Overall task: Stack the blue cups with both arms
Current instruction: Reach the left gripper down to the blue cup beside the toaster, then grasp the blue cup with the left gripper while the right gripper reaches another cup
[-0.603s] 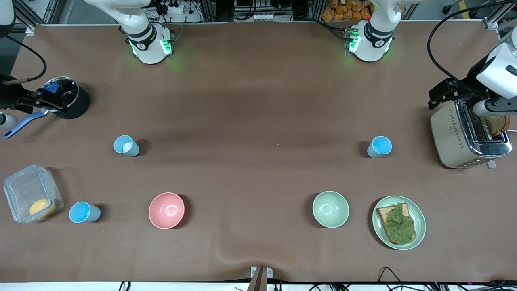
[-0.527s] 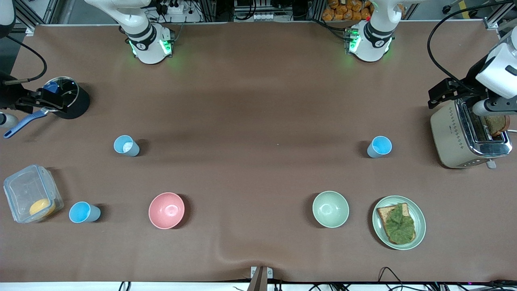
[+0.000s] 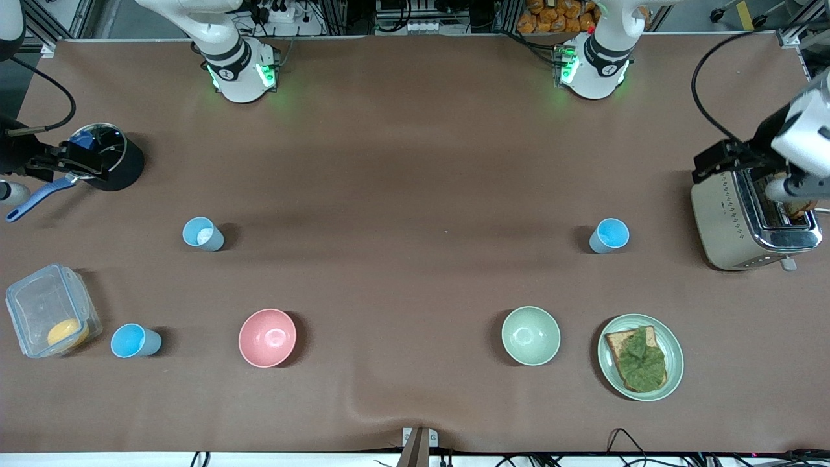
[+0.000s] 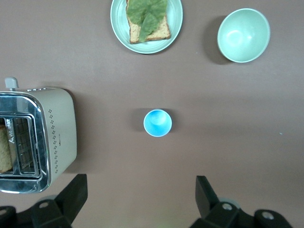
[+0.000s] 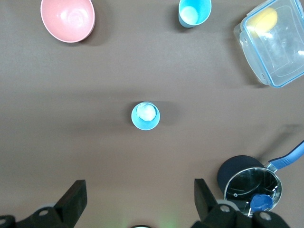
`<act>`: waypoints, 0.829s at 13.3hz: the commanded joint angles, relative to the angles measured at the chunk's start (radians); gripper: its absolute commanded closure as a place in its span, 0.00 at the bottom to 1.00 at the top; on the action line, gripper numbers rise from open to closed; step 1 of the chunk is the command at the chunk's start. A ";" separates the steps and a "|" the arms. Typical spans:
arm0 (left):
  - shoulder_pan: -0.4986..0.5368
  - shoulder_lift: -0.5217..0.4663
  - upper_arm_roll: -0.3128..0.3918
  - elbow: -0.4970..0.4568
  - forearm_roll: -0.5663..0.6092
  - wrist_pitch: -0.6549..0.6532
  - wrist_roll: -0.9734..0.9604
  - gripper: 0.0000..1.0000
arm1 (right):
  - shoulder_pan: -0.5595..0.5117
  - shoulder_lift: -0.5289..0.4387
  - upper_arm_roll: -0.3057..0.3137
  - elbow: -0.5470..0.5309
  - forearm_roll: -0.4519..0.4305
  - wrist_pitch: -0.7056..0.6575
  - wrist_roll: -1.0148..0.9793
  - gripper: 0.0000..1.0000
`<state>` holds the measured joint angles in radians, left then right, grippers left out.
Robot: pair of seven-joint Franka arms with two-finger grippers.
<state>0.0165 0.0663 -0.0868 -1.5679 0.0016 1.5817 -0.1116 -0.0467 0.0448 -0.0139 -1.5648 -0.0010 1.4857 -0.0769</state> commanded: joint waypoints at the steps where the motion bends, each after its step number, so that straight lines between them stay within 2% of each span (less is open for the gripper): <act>1: 0.013 -0.002 -0.004 -0.224 -0.009 0.224 0.009 0.00 | 0.005 -0.016 0.000 -0.004 -0.004 -0.015 0.017 0.00; 3: 0.014 0.010 -0.007 -0.369 -0.009 0.386 0.009 0.00 | 0.004 -0.014 0.000 -0.006 -0.004 -0.016 0.017 0.00; 5: 0.016 0.047 -0.007 -0.475 0.006 0.541 0.009 0.00 | 0.002 -0.014 0.000 -0.006 -0.004 -0.016 0.017 0.00; 7: 0.017 0.104 -0.007 -0.512 0.026 0.616 0.009 0.00 | 0.002 -0.014 0.000 -0.006 -0.004 -0.016 0.017 0.00; 11: 0.019 0.138 -0.007 -0.586 0.028 0.711 0.009 0.00 | 0.010 0.023 0.000 -0.006 -0.007 -0.022 -0.018 0.00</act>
<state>0.0273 0.2112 -0.0869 -2.1129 0.0114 2.2463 -0.1116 -0.0465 0.0527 -0.0134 -1.5675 -0.0010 1.4705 -0.0830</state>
